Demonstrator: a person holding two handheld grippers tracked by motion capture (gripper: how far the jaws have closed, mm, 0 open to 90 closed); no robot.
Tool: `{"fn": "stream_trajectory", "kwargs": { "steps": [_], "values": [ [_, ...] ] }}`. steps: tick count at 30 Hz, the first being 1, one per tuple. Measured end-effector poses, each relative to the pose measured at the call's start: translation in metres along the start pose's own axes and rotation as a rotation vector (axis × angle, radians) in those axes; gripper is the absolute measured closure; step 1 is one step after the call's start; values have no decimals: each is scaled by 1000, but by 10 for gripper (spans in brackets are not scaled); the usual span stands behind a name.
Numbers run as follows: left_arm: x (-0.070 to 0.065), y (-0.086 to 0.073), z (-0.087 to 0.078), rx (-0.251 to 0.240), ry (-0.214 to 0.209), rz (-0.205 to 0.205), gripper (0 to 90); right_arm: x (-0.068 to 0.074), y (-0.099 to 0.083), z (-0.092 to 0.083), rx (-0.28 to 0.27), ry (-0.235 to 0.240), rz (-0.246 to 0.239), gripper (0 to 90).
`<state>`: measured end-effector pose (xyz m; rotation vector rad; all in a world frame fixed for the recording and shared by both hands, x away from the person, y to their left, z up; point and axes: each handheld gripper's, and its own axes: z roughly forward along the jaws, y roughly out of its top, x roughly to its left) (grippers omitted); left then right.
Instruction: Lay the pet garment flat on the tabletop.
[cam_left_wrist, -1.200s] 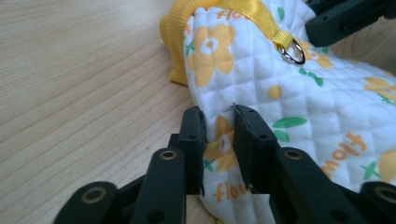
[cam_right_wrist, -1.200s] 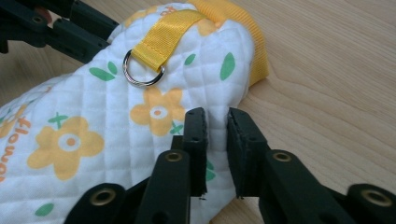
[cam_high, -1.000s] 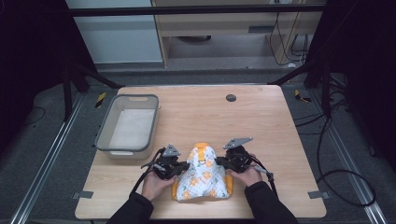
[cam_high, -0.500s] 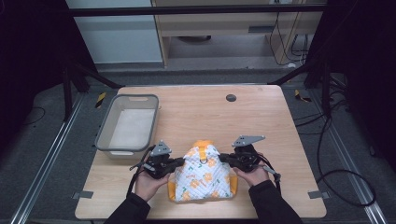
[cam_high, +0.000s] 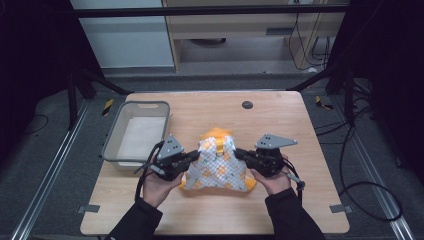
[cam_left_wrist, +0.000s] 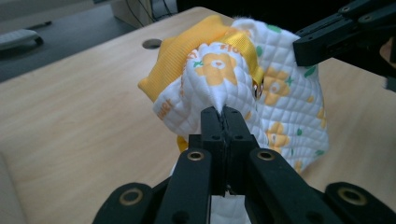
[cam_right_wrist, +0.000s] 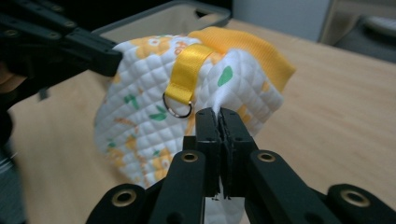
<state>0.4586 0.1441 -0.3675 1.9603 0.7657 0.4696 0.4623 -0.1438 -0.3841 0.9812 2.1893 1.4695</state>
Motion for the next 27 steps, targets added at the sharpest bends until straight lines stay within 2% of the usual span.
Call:
{"fn": "stream_trajectory", "kwargs": {
  "steps": [2,4,5,6,7,9,10,13,15,20,24,27],
  "values": [
    [10,7,12,-5,58,-10,889,-8,2,11,-24,-45,25,862],
    [22,6,27,-8,104,-37,878,-18,2,28,-62,-159,14,808],
    [28,4,35,-4,139,-45,755,-27,-1,43,-64,-242,23,739],
    [32,2,41,-3,174,-55,755,-27,-1,43,-64,-242,23,739],
    [37,-1,47,10,208,-71,649,-30,-3,48,-56,-264,32,712],
    [47,-9,50,34,197,-130,598,-37,-9,57,-19,-304,31,683],
    [50,-13,49,20,180,-160,564,-38,-11,57,-8,-303,33,671],
    [54,-24,37,11,187,-159,486,-38,-17,51,3,-277,25,625],
    [55,-29,26,4,176,-164,448,-38,-18,41,3,-260,29,586],
    [54,-44,0,-5,164,-160,410,-35,-20,17,3,-221,13,498],
    [50,-61,-15,26,147,-144,400,-28,-25,-1,-1,-194,-5,433],
    [44,-75,-23,30,126,-142,394,-23,-34,-10,16,-170,-10,391]
  ]
}}
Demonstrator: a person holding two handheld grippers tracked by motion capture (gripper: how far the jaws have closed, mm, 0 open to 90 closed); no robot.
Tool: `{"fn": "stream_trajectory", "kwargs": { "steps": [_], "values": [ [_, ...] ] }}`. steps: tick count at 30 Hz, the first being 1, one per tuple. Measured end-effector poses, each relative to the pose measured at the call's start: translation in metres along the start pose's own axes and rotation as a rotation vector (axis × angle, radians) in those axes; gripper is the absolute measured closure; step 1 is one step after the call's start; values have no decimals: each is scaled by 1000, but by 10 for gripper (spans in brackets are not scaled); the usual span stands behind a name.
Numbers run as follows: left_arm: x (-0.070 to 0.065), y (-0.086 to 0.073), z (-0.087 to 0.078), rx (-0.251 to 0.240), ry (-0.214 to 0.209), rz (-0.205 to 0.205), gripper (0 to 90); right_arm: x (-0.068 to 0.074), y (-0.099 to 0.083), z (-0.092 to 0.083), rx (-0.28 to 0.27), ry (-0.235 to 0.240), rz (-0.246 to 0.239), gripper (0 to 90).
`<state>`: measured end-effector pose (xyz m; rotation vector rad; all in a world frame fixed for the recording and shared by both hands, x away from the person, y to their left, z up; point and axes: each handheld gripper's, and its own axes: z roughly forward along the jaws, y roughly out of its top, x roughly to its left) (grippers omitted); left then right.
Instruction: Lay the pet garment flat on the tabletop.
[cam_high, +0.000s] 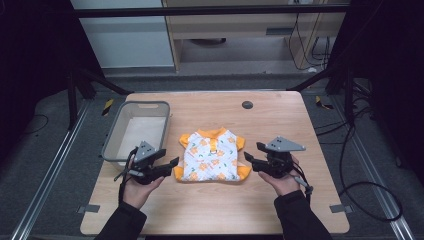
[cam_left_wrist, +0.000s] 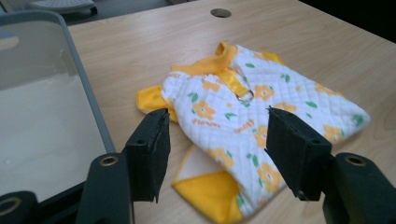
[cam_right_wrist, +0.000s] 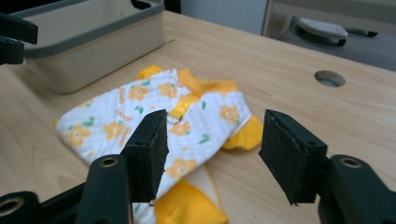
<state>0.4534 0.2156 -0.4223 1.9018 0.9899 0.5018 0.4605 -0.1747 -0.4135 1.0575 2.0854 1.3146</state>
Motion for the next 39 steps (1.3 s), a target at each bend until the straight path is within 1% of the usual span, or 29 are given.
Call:
{"fn": "stream_trajectory", "kwargs": {
  "steps": [1,3,6,7,9,11,14,16,17,19,21,23,26,28,30,33,35,37,39],
  "values": [
    [-2,-5,-1,4,-2,-2,391,1,-3,-2,11,3,0,384],
    [-4,-12,-1,18,-4,7,390,3,-10,-5,18,18,-5,372],
    [-7,-24,3,42,-6,18,390,7,-23,-5,29,39,-14,362],
    [-7,-26,6,64,-6,26,392,8,-27,-4,41,45,-15,360],
    [-7,-31,11,79,7,32,392,9,-32,-1,70,52,-22,365],
    [-7,-35,17,109,14,53,390,11,-35,3,90,67,-19,376],
    [-7,-42,23,149,5,56,399,14,-39,9,112,81,-35,387],
    [-8,-44,24,160,5,71,403,16,-44,14,133,95,-40,393],
    [-10,-45,24,159,-2,81,409,17,-46,16,143,98,-40,395],
    [-11,-46,26,170,-11,89,416,19,-51,19,164,101,-46,404],
    [-14,-49,30,199,-15,110,433,20,-55,23,179,109,-59,415],
    [-16,-50,34,219,-18,133,438,21,-58,27,191,113,-61,427],
    [-20,-51,39,236,-30,154,446,24,-63,35,229,121,-70,447],
    [-22,-52,42,248,-30,165,453,25,-65,38,244,126,-80,463],
    [-22,-52,44,258,-32,161,460,27,-67,42,249,131,-92,481],
    [-21,-52,47,263,-38,158,496,28,-68,46,247,115,-115,526],
    [-21,-52,48,268,-36,155,536,28,-67,48,253,116,-111,577],
    [-19,-52,49,275,-39,138,588,28,-67,49,261,115,-112,613],
    [-16,-52,51,291,-50,101,628,29,-67,49,264,118,-116,653]
  ]
}}
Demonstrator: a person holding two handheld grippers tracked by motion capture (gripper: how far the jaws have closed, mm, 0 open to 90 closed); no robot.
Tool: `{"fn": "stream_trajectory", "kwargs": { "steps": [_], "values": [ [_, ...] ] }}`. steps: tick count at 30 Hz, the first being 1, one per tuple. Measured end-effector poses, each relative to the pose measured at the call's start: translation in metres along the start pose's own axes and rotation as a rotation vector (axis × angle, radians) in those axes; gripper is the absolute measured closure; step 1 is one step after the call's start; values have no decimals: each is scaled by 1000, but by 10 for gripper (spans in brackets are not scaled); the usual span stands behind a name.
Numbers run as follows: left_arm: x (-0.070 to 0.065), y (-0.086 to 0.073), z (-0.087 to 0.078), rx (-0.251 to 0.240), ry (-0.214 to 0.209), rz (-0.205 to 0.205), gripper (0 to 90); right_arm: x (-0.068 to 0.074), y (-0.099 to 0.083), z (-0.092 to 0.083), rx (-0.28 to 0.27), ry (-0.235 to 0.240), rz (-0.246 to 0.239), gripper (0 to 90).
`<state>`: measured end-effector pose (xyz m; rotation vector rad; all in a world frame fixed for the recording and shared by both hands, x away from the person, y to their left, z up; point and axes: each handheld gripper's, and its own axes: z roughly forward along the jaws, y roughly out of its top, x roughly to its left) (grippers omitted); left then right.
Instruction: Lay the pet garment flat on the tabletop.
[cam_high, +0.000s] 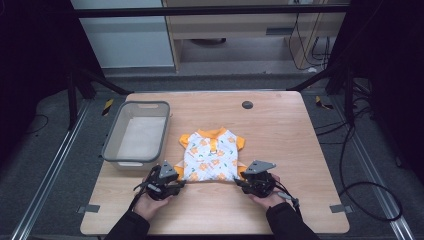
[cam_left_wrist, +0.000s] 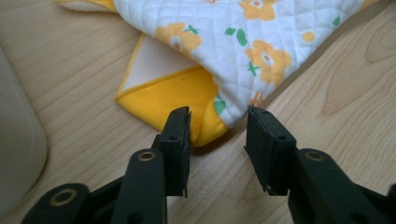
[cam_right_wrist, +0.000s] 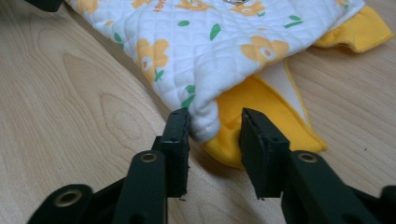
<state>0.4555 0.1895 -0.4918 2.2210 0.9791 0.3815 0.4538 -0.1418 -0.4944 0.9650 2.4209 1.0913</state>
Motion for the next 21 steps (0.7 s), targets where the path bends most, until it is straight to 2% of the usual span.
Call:
{"fn": "stream_trajectory", "kwargs": {
  "steps": [4,9,12,14,17,20,21],
  "values": [
    [0,1,1,8,-1,-11,696,2,1,2,28,7,-8,761],
    [0,2,1,23,3,-1,806,0,2,1,36,21,1,804],
    [-1,3,0,26,-2,4,835,-1,3,-1,32,27,5,818],
    [-1,4,-3,22,-21,6,848,-1,5,-5,18,31,10,823],
    [-5,7,-13,0,-46,12,858,-2,9,-15,-18,50,18,826],
    [-12,10,-34,-52,-93,20,865,-4,11,-30,-37,84,30,826],
    [-14,11,-39,-55,-105,27,866,-5,11,-38,-53,101,40,827]
  ]
}}
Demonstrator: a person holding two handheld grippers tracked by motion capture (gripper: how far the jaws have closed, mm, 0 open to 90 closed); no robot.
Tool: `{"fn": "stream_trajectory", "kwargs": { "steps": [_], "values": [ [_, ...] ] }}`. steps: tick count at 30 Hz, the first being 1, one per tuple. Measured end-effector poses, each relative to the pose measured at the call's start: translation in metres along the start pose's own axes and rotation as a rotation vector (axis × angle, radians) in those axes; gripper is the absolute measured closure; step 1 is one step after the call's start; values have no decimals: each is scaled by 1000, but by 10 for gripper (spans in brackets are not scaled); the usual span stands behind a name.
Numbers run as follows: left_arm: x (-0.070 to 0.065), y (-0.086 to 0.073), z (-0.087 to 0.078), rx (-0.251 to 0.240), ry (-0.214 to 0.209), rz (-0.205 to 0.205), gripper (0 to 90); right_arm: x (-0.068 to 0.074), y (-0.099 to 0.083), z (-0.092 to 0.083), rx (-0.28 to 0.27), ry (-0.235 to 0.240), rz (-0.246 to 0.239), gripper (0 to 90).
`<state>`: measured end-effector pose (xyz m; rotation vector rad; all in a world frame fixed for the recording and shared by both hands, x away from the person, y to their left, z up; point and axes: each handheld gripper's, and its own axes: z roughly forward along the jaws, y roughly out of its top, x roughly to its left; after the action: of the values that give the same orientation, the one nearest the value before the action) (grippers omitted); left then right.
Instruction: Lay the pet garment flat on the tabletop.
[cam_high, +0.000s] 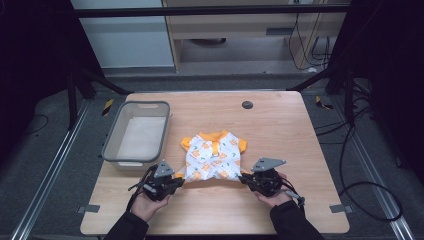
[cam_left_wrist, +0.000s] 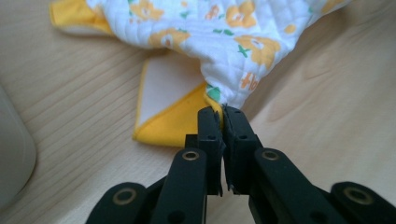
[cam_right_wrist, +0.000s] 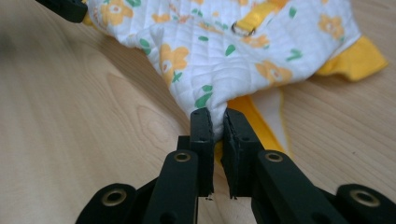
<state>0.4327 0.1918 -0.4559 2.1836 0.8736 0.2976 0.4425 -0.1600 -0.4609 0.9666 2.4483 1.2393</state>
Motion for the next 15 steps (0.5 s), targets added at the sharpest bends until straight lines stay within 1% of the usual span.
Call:
{"fn": "stream_trajectory", "kwargs": {
  "steps": [3,4,6,7,8,9,10,13,14,15],
  "values": [
    [-8,5,-19,-29,-32,15,868,2,1,-16,-26,36,18,827],
    [-10,7,-24,-41,-37,15,868,3,3,-23,-29,58,24,827],
    [-11,13,-32,-60,-45,9,869,5,5,-30,-31,74,24,826],
    [-10,17,-34,-68,-51,-4,869,5,6,-33,-38,79,29,826],
    [-8,20,-34,-66,-54,-13,869,3,9,-34,-40,81,44,826],
    [-6,23,-33,-65,-48,-24,869,1,10,-34,-41,80,59,825],
    [0,28,-30,-56,-52,-46,869,-3,13,-32,-42,81,79,825],
    [15,35,-16,-46,-38,-106,869,-21,22,-18,-46,68,162,823],
    [21,36,-9,-37,-23,-127,868,-26,23,-13,-42,62,193,822],
    [27,37,-2,-27,-15,-149,868,-32,25,-6,-41,44,213,821]
  ]
}}
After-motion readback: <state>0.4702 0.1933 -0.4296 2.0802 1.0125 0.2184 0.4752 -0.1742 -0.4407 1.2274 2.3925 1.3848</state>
